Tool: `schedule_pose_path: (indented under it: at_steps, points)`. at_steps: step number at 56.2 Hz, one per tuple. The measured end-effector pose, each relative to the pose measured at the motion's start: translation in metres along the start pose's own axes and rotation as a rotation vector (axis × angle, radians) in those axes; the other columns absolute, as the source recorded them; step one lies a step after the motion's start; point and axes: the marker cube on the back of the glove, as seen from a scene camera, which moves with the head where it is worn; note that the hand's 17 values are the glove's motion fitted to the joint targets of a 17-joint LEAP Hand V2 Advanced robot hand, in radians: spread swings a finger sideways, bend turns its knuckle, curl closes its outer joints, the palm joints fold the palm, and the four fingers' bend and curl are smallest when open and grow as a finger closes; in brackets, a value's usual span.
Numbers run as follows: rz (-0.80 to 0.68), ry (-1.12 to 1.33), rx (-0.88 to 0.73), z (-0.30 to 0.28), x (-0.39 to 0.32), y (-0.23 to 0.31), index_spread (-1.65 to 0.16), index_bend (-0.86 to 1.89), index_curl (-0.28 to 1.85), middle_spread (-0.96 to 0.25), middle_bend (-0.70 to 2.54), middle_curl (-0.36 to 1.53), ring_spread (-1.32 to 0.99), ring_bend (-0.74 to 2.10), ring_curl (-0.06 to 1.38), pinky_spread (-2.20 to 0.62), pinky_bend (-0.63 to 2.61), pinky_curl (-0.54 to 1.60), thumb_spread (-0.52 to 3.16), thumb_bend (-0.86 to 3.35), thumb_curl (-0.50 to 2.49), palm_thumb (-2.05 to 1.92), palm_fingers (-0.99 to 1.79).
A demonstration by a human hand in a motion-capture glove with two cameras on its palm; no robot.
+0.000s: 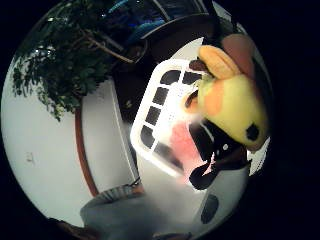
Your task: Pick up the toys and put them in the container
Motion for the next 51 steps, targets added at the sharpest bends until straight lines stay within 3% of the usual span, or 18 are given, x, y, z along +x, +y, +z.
schedule_pose_path:
  at_steps: [6, 12, 18, 30, 40, 51]
  points:
    - [0.004, 0.018, -0.131, 0.032, -0.004, -0.01, -0.41, 0.4, 0.53, -0.31, 0.75, 0.64, -0.53, 0.89, 0.41, -0.19, 0.6, 0.31, 1.57, 0.16, 0.27, 0.33, 0.55]
    - [0.011, -0.018, -0.205, 0.057, -0.002, -0.01, -0.38, 0.25, 0.54, -0.28, 0.39, 0.54, -0.41, 0.66, 0.38, -0.09, 0.89, 0.42, 1.49, 0.08, 0.25, 0.22, -0.11]
    - [0.018, -0.03, -0.219, 0.069, -0.003, -0.005, -0.37, 0.15, 0.45, -0.25, 0.19, 0.45, -0.32, 0.55, 0.3, -0.03, 0.94, 0.4, 1.42, 0.02, 0.24, 0.15, -0.12]
    - [0.009, -0.107, -0.212, 0.054, 0.011, 0.035, -0.35, 0.16, 0.4, -0.2, 0.15, 0.4, -0.22, 0.46, 0.27, 0.02, 0.92, 0.38, 1.39, -0.01, 0.25, 0.1, -0.12]
    - [0.009, -0.223, -0.122, 0.01, 0.055, 0.133, -0.35, 0.17, 0.39, -0.18, 0.14, 0.36, -0.17, 0.36, 0.26, 0.04, 0.87, 0.36, 1.37, -0.04, 0.24, -0.02, -0.12]
    - [0.084, -0.202, -0.016, -0.031, 0.143, 0.313, -0.36, 0.2, 0.4, -0.17, 0.14, 0.33, -0.13, 0.3, 0.25, 0.06, 0.81, 0.34, 1.27, -0.09, 0.19, -0.13, -0.08]
